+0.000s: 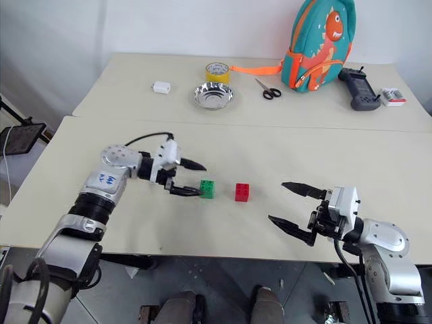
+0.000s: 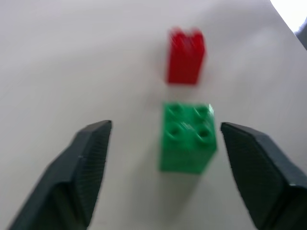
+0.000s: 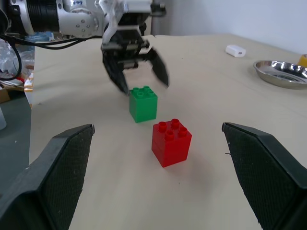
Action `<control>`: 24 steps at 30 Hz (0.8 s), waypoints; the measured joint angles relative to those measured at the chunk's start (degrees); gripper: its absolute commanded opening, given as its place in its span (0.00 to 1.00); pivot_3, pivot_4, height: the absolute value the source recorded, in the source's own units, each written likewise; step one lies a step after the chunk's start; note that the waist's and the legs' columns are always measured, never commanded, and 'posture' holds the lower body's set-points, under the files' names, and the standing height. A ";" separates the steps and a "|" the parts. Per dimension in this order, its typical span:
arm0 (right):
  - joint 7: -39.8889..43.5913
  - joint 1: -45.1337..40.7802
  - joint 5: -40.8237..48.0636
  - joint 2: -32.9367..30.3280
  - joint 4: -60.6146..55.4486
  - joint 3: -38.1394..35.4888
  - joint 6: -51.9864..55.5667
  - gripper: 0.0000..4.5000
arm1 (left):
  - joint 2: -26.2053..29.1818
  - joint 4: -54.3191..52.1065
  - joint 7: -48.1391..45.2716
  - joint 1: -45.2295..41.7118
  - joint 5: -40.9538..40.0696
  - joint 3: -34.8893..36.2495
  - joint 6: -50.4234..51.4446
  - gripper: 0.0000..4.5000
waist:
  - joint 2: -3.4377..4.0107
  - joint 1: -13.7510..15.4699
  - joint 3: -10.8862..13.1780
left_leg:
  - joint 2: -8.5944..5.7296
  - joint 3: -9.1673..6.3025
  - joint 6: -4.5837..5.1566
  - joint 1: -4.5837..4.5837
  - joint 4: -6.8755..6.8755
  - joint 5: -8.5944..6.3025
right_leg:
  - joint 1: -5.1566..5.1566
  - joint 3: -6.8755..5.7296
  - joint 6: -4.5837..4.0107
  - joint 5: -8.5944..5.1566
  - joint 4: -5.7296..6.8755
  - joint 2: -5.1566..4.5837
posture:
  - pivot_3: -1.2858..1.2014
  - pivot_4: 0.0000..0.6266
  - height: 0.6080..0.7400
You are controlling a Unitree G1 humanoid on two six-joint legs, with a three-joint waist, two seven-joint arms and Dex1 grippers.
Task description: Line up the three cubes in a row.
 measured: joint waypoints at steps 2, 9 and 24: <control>0.17 -0.40 0.31 0.63 0.00 0.73 0.16 1.00 | 1.17 -9.45 3.93 6.99 -3.44 5.43 2.82 1.00 | 0.01 -0.48 0.00 | 0.01 -0.02 0.00 0.02 -0.02 0.00 | 0.00 0.00 0.00 0.00 0.01 0.00 | 0.52 0.24 1.00; 0.67 -5.19 0.96 4.19 0.01 4.83 1.16 1.00 | -2.68 -35.54 21.74 38.31 -14.12 27.59 10.75 1.00 | 0.00 -1.57 0.00 | 0.08 -0.16 0.00 0.09 0.02 0.00 | 0.02 0.12 0.00 0.00 0.05 -0.02 | 0.52 0.24 1.00; 4.64 -10.58 0.30 5.29 0.11 10.82 1.57 1.00 | -17.79 -42.80 45.52 64.05 -15.18 44.26 3.16 1.00 | -0.11 0.71 -0.06 | 0.01 -0.09 0.14 0.02 0.23 -0.13 | 0.15 0.13 -0.03 0.02 -0.10 -0.02 | 0.52 0.24 1.00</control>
